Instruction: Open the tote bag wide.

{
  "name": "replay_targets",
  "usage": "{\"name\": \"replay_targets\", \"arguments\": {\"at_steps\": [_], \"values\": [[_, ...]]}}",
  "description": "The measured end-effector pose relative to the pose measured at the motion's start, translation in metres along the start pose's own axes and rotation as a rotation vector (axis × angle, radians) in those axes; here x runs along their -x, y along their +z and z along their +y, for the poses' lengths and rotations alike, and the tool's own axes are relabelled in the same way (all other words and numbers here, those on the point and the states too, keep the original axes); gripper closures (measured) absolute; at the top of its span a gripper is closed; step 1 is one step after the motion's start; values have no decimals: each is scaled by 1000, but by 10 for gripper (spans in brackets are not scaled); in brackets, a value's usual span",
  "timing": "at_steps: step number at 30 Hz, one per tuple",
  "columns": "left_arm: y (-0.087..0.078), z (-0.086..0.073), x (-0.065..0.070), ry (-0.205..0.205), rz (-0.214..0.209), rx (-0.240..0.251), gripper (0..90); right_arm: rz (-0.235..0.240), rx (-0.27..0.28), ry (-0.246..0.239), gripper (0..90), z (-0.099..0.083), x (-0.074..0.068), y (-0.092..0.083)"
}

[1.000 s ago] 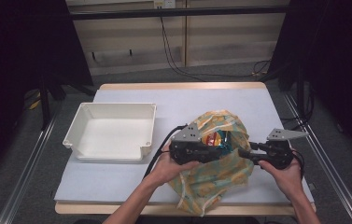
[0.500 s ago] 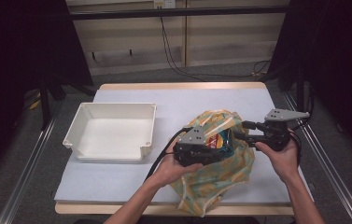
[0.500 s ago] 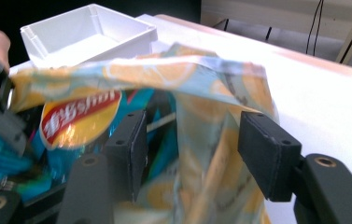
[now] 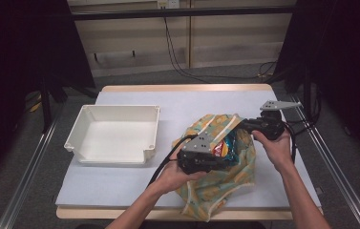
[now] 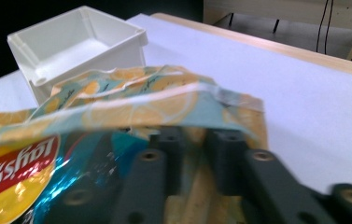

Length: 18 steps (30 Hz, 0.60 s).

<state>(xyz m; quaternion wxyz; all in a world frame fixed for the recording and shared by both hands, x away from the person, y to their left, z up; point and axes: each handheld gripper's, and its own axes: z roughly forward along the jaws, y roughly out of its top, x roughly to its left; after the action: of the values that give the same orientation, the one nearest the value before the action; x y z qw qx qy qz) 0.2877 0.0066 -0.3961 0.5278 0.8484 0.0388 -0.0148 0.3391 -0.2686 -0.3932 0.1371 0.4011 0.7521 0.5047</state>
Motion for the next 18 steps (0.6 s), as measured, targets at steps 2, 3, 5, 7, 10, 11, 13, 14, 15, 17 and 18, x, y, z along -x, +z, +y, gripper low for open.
{"name": "replay_targets", "arguments": {"at_steps": [2, 3, 5, 7, 10, 11, 13, 14, 15, 17, 18], "values": [[-1, -1, 1, -3, -16, 7, 881, -4, 0, 5, 878, 1, 2, 1], [-1, -2, 2, 1, -18, 8, 882, -8, -10, 8, 886, 1, 5, 3], [-2, -3, 5, 5, -26, 11, 882, -17, -10, 28, 893, 1, 14, 7], [-4, -2, 6, 11, -31, 3, 882, -20, -7, 41, 895, 1, 16, 8], [-8, -1, 5, 7, -37, 21, 882, -31, -8, 48, 897, 0, 23, 11], [-9, 0, 5, 2, -36, 29, 882, -33, -10, 52, 897, 0, 25, 12], [-13, 1, 4, 6, -36, 32, 883, -62, -21, 58, 898, -1, 31, 15], [-14, 2, 4, 3, -41, 43, 884, -93, -38, 53, 899, -2, 33, 16], [-16, 3, 4, 8, -47, 42, 885, -127, -50, 49, 900, -4, 37, 17], [-19, 4, 4, 8, -52, 52, 885, -104, -41, 93, 900, -10, 47, 18], [-22, 5, 3, 10, -51, 57, 885, -97, -34, 97, 900, -13, 46, 17]]}}
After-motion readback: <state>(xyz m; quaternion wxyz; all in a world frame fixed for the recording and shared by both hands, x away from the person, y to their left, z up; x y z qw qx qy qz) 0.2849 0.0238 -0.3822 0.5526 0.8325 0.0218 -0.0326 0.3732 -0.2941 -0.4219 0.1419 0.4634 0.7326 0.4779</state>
